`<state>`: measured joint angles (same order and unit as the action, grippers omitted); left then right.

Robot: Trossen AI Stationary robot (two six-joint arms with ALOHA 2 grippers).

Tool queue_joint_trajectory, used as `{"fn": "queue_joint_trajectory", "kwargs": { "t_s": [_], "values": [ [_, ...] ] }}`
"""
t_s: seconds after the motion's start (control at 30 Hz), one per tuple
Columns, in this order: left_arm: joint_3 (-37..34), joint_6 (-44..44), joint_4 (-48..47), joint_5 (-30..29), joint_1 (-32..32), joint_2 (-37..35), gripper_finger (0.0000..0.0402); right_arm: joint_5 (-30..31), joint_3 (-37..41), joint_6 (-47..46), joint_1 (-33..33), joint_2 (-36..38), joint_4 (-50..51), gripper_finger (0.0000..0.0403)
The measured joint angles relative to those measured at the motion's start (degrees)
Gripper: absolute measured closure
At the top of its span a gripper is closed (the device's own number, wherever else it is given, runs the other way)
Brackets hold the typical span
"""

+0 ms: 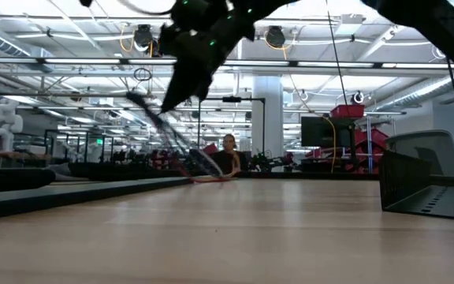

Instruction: Ziptie cables

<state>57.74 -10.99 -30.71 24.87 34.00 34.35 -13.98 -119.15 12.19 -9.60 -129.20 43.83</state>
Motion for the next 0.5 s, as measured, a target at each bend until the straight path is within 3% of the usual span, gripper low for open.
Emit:
{"fn": "queue_joint_trajectory", "kwargs": {
  "t_s": [0.2,0.5],
  "values": [
    [0.0,-0.7,-7.8,-4.7,0.0,-3.7,0.0175,-1.4,0.0,-7.0,2.3,-5.3,-4.7,0.0403],
    [0.0,-0.5,-8.7,-5.3,0.0,-3.9,0.0175,-1.0,0.0,-15.1,1.7,-9.8,-10.8,0.0401]
  ]
}}
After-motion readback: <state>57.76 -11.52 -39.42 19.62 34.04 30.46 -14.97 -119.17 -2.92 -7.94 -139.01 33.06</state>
